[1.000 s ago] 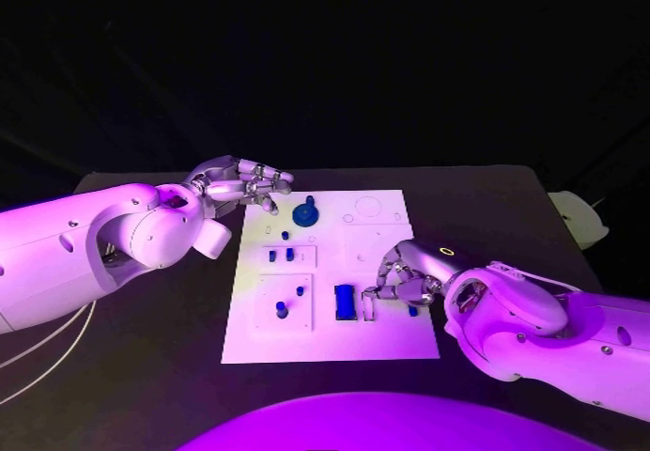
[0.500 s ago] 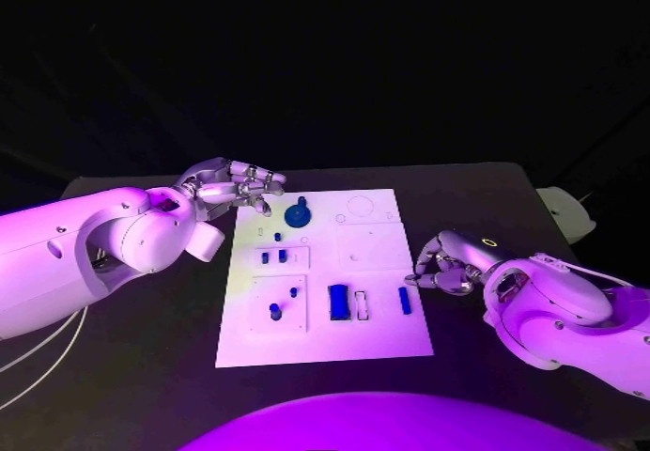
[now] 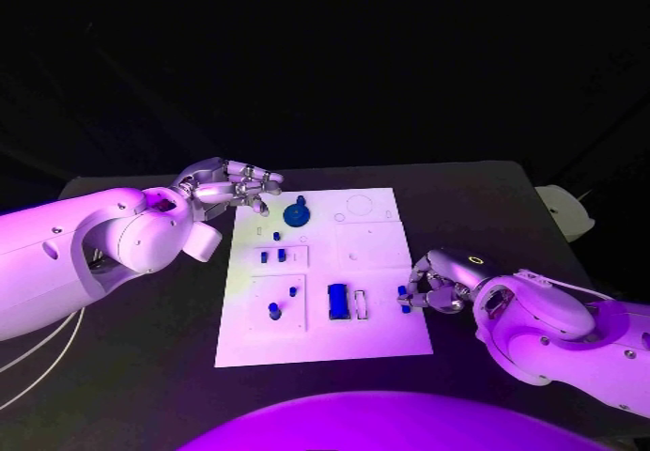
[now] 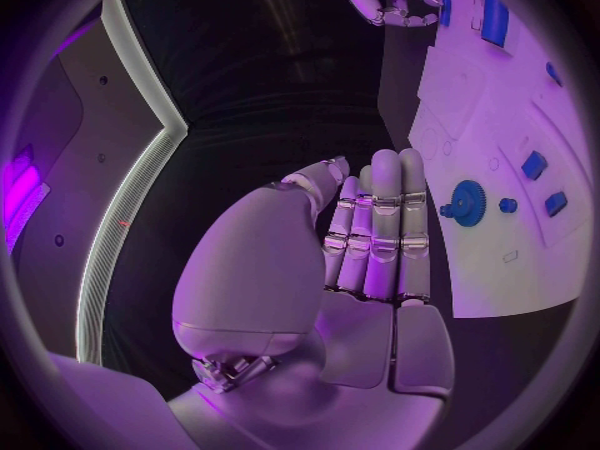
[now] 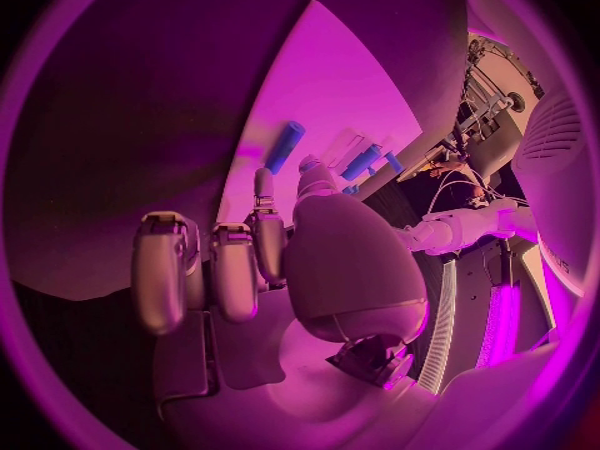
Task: Assemble the parts on the task board
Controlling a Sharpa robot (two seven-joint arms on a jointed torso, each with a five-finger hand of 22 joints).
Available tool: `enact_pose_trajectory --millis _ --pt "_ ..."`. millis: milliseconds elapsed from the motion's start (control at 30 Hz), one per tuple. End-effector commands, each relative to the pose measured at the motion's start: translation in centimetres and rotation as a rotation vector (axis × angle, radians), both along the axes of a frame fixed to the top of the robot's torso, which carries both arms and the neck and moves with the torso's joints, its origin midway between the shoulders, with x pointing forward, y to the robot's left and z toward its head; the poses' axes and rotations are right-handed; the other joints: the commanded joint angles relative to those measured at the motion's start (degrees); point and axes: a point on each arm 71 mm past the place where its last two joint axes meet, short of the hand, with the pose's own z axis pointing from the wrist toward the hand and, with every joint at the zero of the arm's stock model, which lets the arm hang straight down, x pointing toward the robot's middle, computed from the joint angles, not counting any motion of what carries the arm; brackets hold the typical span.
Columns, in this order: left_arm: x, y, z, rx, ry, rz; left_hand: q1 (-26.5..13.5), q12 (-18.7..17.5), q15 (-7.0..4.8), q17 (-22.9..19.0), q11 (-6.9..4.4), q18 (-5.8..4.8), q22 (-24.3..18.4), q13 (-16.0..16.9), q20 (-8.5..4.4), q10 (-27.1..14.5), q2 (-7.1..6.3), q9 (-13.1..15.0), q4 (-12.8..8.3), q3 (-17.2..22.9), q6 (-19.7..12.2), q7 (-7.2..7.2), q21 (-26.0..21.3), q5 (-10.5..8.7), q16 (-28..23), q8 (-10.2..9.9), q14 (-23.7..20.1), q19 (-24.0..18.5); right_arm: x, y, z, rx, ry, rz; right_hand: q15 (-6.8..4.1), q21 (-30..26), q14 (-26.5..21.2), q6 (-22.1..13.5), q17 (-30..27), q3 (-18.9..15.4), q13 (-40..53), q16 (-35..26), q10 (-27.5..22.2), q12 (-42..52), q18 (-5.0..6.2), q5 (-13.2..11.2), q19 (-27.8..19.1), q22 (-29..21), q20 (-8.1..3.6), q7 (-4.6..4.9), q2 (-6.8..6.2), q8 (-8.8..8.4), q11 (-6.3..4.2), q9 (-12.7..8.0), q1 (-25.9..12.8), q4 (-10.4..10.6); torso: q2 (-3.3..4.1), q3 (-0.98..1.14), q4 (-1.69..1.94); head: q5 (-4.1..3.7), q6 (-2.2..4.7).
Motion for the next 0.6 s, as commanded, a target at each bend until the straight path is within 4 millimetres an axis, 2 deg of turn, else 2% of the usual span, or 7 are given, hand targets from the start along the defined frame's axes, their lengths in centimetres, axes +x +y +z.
enact_pose_trajectory --millis 33,100,233,600 --pt "-0.1 -0.2 0.1 -0.011 0.002 -0.016 0.3 0.3 0.25 0.0 -0.1 0.8 -0.1 0.1 0.04 -0.4 0.29 0.1 0.0 0.4 -0.5 -0.03 -0.3 -0.05 -0.2 0.4 -0.3 0.4 -0.2 0.3 -0.4 -0.018 0.005 0.021 0.42 -0.2 4.3 -0.4 6.3 -0.3 -3.7 -0.3 0.1 -0.2 -0.63 -0.1 2.2 12.4 0.45 0.06 0.13 -0.2 0.32 0.0 0.5 0.0 0.04 -0.04 -0.04 -0.09 -0.04" --pt "-0.1 -0.2 0.1 -0.011 0.002 -0.016 0.3 0.3 0.25 0.0 -0.1 0.8 -0.1 0.1 0.04 -0.4 0.29 0.1 0.0 0.4 -0.5 -0.03 -0.3 -0.05 -0.2 0.4 -0.3 0.4 -0.2 0.5 -0.6 -0.017 0.01 0.023 0.46 -0.3 4.2 -0.4 6.2 -0.3 -3.8 -0.4 0.0 -0.3 -0.6 -0.1 2.2 12.4 0.49 0.1 0.11 -0.33 0.35 -0.1 0.5 0.0 0.01 -0.02 -0.09 0.02 -0.09" --pt "-0.1 -0.2 0.1 -0.012 0.001 -0.017 0.3 0.3 0.25 0.0 -0.1 0.8 -0.1 0.1 0.04 -0.4 0.29 0.1 0.0 0.4 -0.5 -0.03 -0.3 -0.05 -0.2 0.4 -0.3 0.4 -0.2 0.5 -0.9 -0.021 0.014 0.024 0.49 -0.4 4.2 -0.1 6.2 -0.2 -3.8 -0.4 0.0 -0.3 -0.59 -0.1 2.2 12.4 0.55 0.05 0.24 -0.45 0.35 -0.3 0.8 0.0 0.02 -0.02 0.04 -0.09 -0.13" --pt "-0.1 -0.1 0.1 -0.013 -0.005 -0.011 0.3 0.3 0.25 0.1 -0.1 0.79 -0.1 0.1 0.04 -0.4 0.31 0.1 0.0 0.3 -0.5 -0.03 -0.4 -0.06 -0.2 0.4 -0.3 0.4 0.1 0.9 -1.8 -0.044 0.016 0.039 0.46 -0.4 4.3 0.8 6.2 -0.1 -3.7 -0.4 0.0 -0.3 -0.58 -0.1 2.2 12.4 0.61 -0.11 0.42 -0.66 0.24 -0.5 1.5 -0.2 -0.01 0.04 -0.05 0.06 -0.42"
